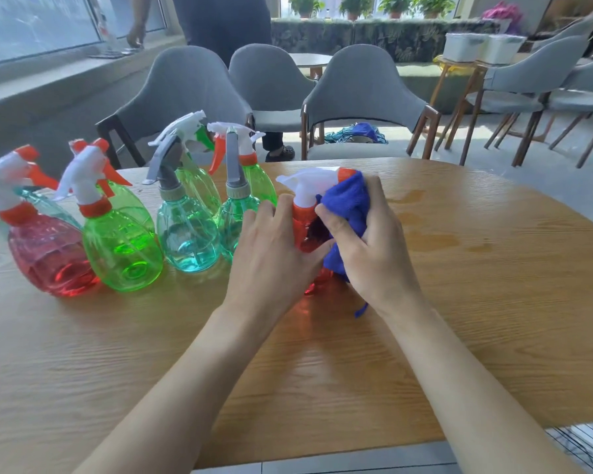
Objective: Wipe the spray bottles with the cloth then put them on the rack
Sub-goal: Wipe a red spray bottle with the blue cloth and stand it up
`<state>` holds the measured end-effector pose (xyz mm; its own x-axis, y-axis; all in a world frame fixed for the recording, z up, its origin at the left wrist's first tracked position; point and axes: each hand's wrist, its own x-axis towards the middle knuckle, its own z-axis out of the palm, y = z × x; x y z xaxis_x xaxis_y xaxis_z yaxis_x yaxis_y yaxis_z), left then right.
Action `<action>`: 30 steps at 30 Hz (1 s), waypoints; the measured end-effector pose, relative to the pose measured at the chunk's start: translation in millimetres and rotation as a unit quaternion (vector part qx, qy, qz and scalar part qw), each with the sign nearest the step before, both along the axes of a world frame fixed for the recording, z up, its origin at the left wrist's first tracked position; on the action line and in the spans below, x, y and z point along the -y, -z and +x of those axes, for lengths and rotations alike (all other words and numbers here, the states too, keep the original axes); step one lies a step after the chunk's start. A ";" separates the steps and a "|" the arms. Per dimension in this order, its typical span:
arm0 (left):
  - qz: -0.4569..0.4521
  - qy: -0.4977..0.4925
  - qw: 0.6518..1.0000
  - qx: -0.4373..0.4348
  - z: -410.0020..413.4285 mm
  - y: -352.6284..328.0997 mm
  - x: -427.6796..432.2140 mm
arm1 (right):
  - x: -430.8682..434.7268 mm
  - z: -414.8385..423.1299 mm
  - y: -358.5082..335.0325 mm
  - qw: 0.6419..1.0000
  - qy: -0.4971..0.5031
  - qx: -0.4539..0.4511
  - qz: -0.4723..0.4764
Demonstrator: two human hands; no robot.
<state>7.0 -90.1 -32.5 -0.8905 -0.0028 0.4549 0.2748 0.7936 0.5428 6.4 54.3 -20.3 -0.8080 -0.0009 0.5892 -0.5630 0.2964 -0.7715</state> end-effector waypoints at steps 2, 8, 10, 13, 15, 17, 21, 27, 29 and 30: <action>0.034 0.024 0.999 -0.005 -0.2 0.5 2.1 | 0.3 0.7 -0.9 1.000 0.006 0.010 -0.008; 0.234 0.178 0.952 0.090 3.9 -1.9 8.6 | -2.1 -2.1 -6.5 0.995 0.013 0.061 -0.082; 0.275 0.193 0.936 0.103 1.7 -3.5 10.9 | -3.6 -2.5 -8.1 0.991 0.009 0.080 -0.106; 0.274 0.189 0.938 0.100 -0.9 -6.4 8.9 | -4.2 -3.8 -8.1 0.982 -0.009 0.097 -0.164; 0.259 0.167 0.948 0.078 -0.2 -6.2 5.6 | -5.4 -7.7 -4.9 0.982 0.000 0.094 -0.164; 0.266 0.148 0.950 0.071 0.5 -5.5 2.9 | -6.6 -12.0 0.5 0.979 0.022 0.118 -0.163; 0.251 0.123 0.958 0.067 0.1 -1.7 0.7 | -7.3 -12.5 7.4 0.976 0.074 0.167 -0.117; 0.223 0.092 0.970 0.031 1.2 1.2 -4.0 | -3.2 -4.9 4.8 0.972 0.150 0.177 -0.047; 0.213 0.079 0.974 0.018 1.7 1.5 -4.6 | -2.7 -0.3 0.6 0.977 0.159 0.136 -0.049; 0.209 0.072 0.975 0.012 2.0 1.6 -4.6 | -1.5 2.3 -1.5 0.980 0.165 0.100 -0.044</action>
<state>9.0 -85.4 -34.1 -0.9057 -0.0574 0.4200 0.3507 0.4552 0.8184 8.7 55.7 -18.8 -0.8552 0.3230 0.4053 -0.2829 0.3642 -0.8873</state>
